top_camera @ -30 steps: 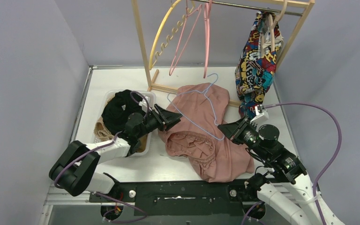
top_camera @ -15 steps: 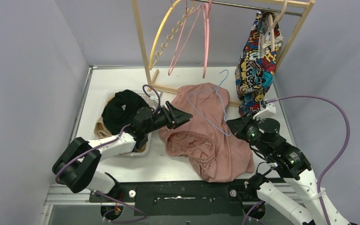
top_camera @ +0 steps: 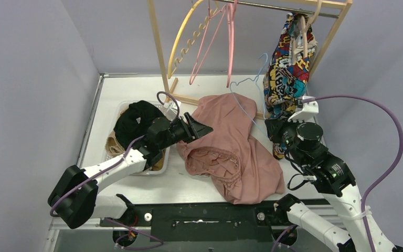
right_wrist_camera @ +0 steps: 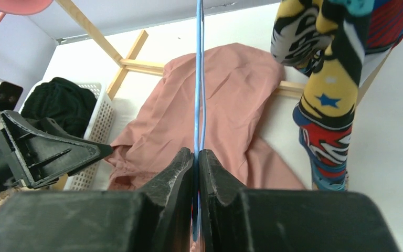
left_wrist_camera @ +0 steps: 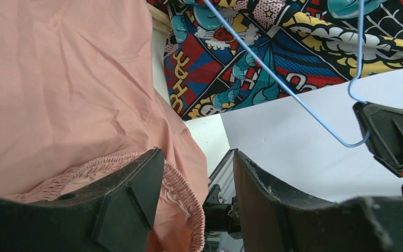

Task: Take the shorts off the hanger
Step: Place the hanger on the clothes rod.

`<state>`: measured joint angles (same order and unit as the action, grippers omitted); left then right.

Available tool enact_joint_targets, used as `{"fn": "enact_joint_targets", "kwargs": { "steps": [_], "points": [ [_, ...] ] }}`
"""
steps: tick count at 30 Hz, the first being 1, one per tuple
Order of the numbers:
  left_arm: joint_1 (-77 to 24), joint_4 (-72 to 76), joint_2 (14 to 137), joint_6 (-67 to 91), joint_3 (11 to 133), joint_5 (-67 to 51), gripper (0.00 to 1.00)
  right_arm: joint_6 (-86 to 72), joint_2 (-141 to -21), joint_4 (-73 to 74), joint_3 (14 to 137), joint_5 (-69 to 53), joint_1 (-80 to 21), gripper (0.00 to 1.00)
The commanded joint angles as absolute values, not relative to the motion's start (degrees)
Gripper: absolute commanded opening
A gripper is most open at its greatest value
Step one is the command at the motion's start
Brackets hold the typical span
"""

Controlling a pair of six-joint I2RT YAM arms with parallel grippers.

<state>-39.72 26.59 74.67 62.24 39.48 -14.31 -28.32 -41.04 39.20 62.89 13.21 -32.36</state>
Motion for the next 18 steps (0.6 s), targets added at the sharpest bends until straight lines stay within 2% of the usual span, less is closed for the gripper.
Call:
{"fn": "enact_joint_targets", "kwargs": {
  "steps": [1, 13, 18],
  "points": [
    [-40.08, 25.50, 72.58, 58.80, 42.17, -11.72, 0.50, -20.58, -41.53, 32.34, 66.35, 15.28, -32.92, 0.00],
    [-40.73, 26.60, 73.18, 58.74, 43.98, -13.21, 0.51, -16.35, -44.76, 31.49, 69.68, 11.94, -32.92, 0.00],
    [-43.17, 37.41, 76.92, 66.36, 42.91, -12.19, 0.58, -27.65, -41.37, 28.88, 59.69, 5.22, -32.90, 0.00]
  ]
}}
